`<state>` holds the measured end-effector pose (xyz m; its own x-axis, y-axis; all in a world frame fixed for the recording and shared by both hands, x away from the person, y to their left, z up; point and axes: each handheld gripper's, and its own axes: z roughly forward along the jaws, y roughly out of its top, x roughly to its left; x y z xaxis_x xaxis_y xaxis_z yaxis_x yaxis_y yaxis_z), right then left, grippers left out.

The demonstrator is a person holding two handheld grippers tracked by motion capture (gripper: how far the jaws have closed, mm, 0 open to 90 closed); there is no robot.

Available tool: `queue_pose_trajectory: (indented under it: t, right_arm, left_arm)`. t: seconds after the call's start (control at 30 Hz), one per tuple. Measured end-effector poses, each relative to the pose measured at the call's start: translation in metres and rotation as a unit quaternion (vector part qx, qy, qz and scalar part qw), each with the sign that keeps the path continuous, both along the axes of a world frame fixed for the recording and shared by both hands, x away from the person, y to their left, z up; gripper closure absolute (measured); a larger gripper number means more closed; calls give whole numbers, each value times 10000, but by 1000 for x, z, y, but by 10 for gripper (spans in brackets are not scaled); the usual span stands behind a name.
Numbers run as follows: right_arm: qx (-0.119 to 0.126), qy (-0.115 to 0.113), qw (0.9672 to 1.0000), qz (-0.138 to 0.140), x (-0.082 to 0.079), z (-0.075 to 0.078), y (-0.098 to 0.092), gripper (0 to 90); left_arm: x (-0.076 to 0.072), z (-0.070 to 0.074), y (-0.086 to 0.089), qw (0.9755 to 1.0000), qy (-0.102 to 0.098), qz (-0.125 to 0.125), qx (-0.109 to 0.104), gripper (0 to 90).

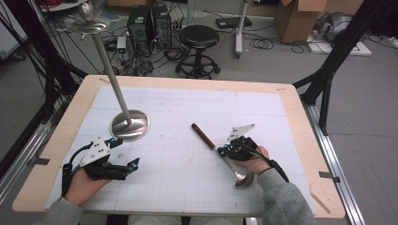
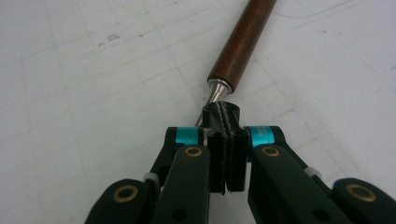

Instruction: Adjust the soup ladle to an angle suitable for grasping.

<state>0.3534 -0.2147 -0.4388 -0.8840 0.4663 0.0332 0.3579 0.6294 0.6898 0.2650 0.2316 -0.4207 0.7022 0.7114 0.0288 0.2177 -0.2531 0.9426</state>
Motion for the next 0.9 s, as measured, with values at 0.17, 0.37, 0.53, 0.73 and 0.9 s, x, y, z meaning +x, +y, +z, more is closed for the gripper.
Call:
queue_pose_trajectory:
  t: [0.17, 0.37, 0.53, 0.73, 0.9]
  right_arm:
    - [-46, 49, 9998, 175, -2, 1, 7, 898]
    - [-82, 77, 9996, 252, -4, 2, 13, 898]
    - [-110, 93, 9992, 362, -5, 2, 17, 898]
    - [-108, 114, 9988, 454, -7, 2, 23, 898]
    - [-163, 170, 9986, 470, -7, 4, 27, 898]
  left_arm:
    - [0, 0, 0, 10000, 8, 2, 12, 71]
    - [0, 0, 0, 10000, 8, -1, 9, 71]
    - [0, 0, 0, 10000, 11, 0, 3, 71]
    - [0, 0, 0, 10000, 13, 2, 12, 71]
    - [0, 0, 0, 10000, 17, -4, 18, 71]
